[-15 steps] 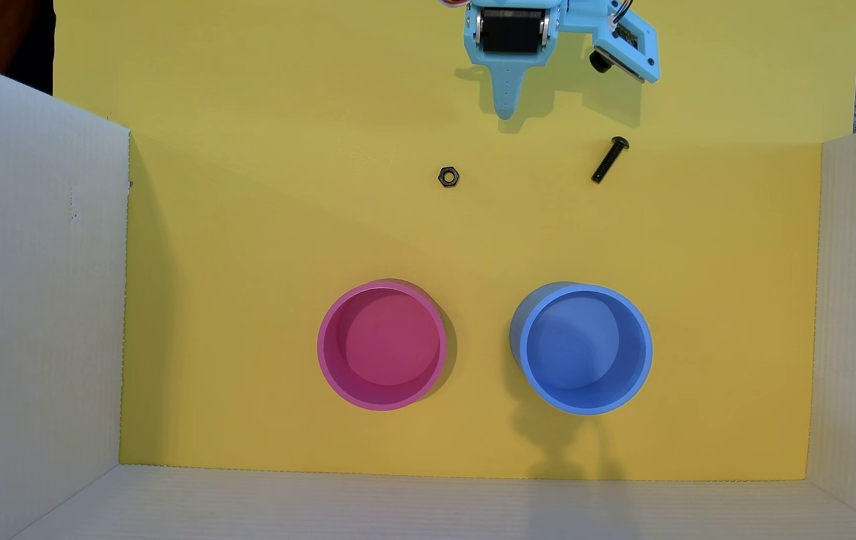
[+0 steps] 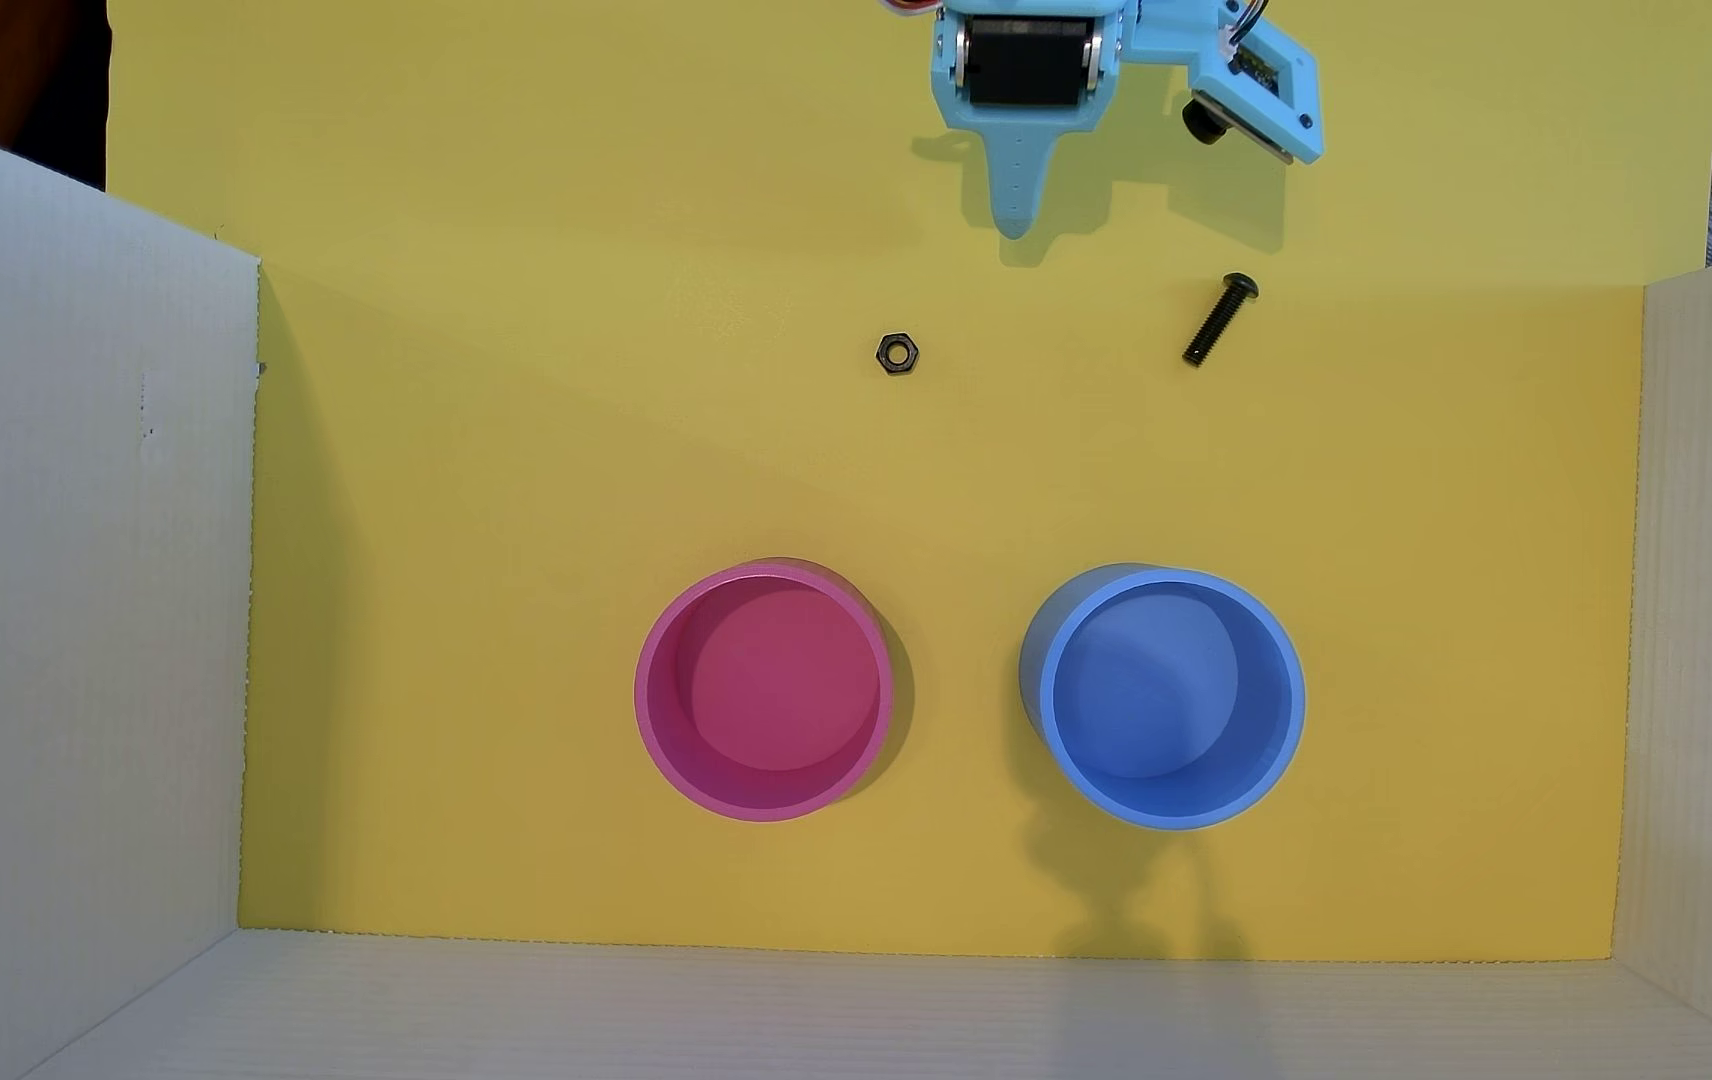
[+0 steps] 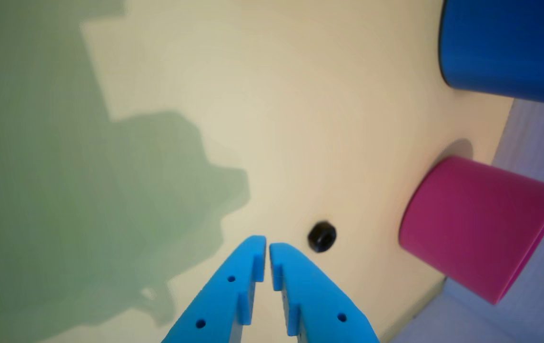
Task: Pick up the bolt and place it in the pink box
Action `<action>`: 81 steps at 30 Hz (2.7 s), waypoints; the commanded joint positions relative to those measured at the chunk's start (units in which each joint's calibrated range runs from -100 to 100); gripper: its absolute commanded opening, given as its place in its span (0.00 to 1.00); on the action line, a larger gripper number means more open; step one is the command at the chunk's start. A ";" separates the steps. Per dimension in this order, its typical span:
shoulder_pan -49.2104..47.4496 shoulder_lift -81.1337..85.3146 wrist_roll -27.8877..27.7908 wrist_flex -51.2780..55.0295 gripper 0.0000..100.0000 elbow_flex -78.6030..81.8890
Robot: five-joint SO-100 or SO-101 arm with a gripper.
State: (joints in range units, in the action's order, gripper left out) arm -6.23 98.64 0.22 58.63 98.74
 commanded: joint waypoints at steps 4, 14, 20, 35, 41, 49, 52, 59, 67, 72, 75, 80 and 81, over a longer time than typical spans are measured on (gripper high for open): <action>-0.17 0.18 -0.09 0.19 0.01 -1.90; -0.24 0.18 -0.25 0.01 0.01 -1.90; -0.24 0.18 -0.25 0.01 0.01 -1.90; -0.61 -0.58 -0.45 3.96 0.11 -14.21; -3.77 -0.66 -6.71 3.53 0.12 -20.09; -12.46 -19.44 -9.68 4.56 0.15 -26.69; -14.08 -31.89 -9.68 4.65 0.15 -33.47; -16.28 -54.79 -9.31 3.88 0.16 -44.87; -16.14 -66.83 -9.36 3.79 0.16 -51.66; -15.91 -71.03 -9.62 1.90 0.15 -53.47; -16.06 -74.40 -9.68 -1.19 0.15 -53.56; -16.21 -79.62 -9.68 -6.08 0.15 -53.65; -16.14 -80.21 -9.68 -6.42 0.15 -53.65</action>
State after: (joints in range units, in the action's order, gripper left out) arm -22.27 20.25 -9.79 54.43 47.57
